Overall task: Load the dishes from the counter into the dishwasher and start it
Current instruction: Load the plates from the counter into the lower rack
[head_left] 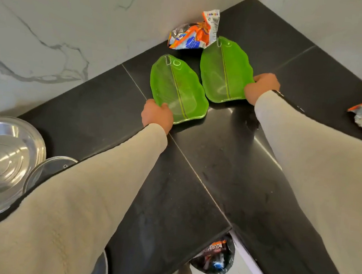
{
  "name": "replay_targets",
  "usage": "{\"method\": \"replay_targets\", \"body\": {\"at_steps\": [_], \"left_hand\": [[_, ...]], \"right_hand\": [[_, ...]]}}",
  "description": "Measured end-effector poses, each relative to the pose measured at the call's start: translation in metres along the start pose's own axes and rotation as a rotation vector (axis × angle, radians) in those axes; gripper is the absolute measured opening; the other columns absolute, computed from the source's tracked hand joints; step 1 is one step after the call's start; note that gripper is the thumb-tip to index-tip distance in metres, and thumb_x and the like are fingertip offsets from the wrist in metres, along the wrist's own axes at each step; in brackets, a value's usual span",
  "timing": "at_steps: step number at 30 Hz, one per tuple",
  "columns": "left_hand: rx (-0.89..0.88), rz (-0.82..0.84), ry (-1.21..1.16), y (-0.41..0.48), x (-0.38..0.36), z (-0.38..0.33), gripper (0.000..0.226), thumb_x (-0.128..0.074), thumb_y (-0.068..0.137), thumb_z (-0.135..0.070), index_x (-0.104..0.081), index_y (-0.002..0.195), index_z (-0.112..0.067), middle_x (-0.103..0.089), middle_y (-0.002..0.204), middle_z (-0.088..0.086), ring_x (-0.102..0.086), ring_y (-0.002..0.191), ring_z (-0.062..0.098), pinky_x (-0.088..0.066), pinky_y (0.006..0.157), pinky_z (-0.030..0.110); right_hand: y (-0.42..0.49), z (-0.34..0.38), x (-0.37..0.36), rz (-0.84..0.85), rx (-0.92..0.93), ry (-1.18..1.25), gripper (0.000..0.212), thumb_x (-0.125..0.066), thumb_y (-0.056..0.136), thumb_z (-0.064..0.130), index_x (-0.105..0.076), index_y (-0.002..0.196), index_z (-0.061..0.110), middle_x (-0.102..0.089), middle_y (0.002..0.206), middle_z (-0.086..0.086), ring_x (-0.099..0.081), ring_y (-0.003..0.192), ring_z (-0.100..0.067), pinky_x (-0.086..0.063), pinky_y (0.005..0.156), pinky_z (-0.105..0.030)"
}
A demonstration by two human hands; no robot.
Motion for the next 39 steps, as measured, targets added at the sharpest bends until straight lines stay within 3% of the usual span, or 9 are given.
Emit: {"method": "replay_targets", "body": {"at_steps": [4, 7, 10, 13, 20, 23, 28, 32, 39], "left_hand": [[0.056, 0.03, -0.104, -0.023, 0.007, 0.01, 0.024, -0.051, 0.092, -0.026, -0.059, 0.104, -0.007, -0.068, 0.105, 0.017, -0.067, 0.091, 0.043, -0.058, 0.08, 0.052], [0.08, 0.03, -0.151, -0.048, 0.02, 0.014, 0.024, -0.048, 0.097, -0.025, -0.058, 0.105, -0.005, -0.065, 0.102, 0.015, -0.063, 0.074, 0.036, -0.055, 0.054, 0.034], [0.083, 0.054, -0.159, -0.071, 0.037, 0.029, 0.017, -0.045, 0.097, -0.021, -0.054, 0.095, -0.006, -0.057, 0.094, 0.011, -0.05, 0.057, 0.024, -0.037, 0.035, 0.02], [0.091, 0.072, -0.177, -0.101, 0.059, 0.052, 0.014, -0.042, 0.096, -0.018, -0.052, 0.092, -0.008, -0.054, 0.092, 0.01, -0.045, 0.058, 0.022, -0.036, 0.037, 0.021], [0.061, 0.211, -0.326, -0.185, 0.111, 0.107, 0.02, -0.038, 0.093, -0.011, -0.038, 0.074, -0.016, -0.041, 0.078, 0.003, -0.034, 0.057, 0.021, -0.029, 0.041, 0.018], [-0.023, 0.29, -0.331, -0.236, 0.134, 0.137, 0.023, -0.04, 0.095, -0.012, -0.042, 0.073, -0.016, -0.042, 0.07, 0.002, -0.039, 0.06, 0.021, -0.029, 0.038, 0.016], [-0.198, 0.418, -0.227, -0.32, 0.161, 0.216, 0.02, -0.045, 0.099, -0.017, -0.062, 0.099, -0.006, -0.052, 0.074, 0.003, -0.05, 0.062, 0.019, -0.036, 0.034, 0.02], [-0.396, 0.576, -0.094, -0.384, 0.17, 0.278, 0.024, -0.049, 0.098, -0.009, -0.052, 0.075, -0.014, -0.047, 0.067, -0.003, -0.045, 0.072, 0.02, -0.036, 0.064, 0.028], [-0.373, 0.759, 0.131, -0.478, 0.161, 0.388, 0.023, -0.047, 0.088, -0.026, -0.051, 0.071, -0.01, -0.05, 0.068, 0.005, -0.047, 0.065, 0.022, -0.048, 0.063, 0.056]], "right_hand": [[-0.036, -0.014, 0.012, 0.09, -0.088, 0.223, 0.006, -0.054, 0.077, 0.011, -0.054, 0.073, 0.015, -0.052, 0.073, -0.006, -0.053, 0.071, -0.027, -0.046, 0.064, -0.03], [-0.069, -0.025, 0.021, 0.208, -0.158, 0.316, 0.01, -0.055, 0.086, 0.015, -0.054, 0.096, 0.016, -0.059, 0.1, -0.008, -0.061, 0.086, -0.024, -0.053, 0.068, -0.03], [-0.102, -0.038, 0.022, 0.206, -0.229, 0.376, 0.013, -0.05, 0.089, 0.01, -0.046, 0.078, 0.015, -0.054, 0.095, -0.011, -0.057, 0.08, -0.024, -0.049, 0.063, -0.03], [-0.144, -0.054, 0.028, 0.097, -0.279, 0.483, 0.015, -0.044, 0.092, 0.006, -0.045, 0.079, 0.012, -0.05, 0.081, -0.011, -0.05, 0.061, -0.022, -0.043, 0.044, -0.022], [-0.274, -0.12, 0.057, -0.081, -0.169, 0.422, 0.02, -0.042, 0.093, 0.026, -0.049, 0.076, 0.019, -0.062, 0.099, -0.015, -0.065, 0.093, -0.033, -0.057, 0.088, -0.043], [-0.357, -0.155, 0.064, -0.228, -0.194, 0.566, 0.029, -0.045, 0.091, 0.013, -0.04, 0.063, 0.015, -0.046, 0.071, -0.008, -0.045, 0.063, -0.024, -0.047, 0.053, -0.026], [-0.51, -0.232, 0.056, -0.443, -0.318, 0.795, 0.023, -0.046, 0.087, 0.012, -0.044, 0.065, 0.017, -0.042, 0.062, -0.004, -0.04, 0.052, -0.019, -0.04, 0.041, -0.024], [-0.617, -0.311, 0.042, -0.626, -0.428, 0.787, 0.022, -0.049, 0.079, 0.037, -0.059, 0.077, 0.018, -0.06, 0.079, -0.007, -0.059, 0.073, -0.03, -0.05, 0.062, -0.042], [-0.807, -0.435, 0.022, -0.786, -0.648, 0.691, 0.015, -0.055, 0.094, 0.023, -0.064, 0.091, 0.011, -0.058, 0.081, -0.006, -0.05, 0.075, -0.019, -0.04, 0.07, -0.032]]}}
Point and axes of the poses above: each hand's wrist, its own y-axis towards the middle knuckle, its own x-axis out of the back of the hand, z = x × y, the point moved 2 cm from there along y, towards the middle knuckle
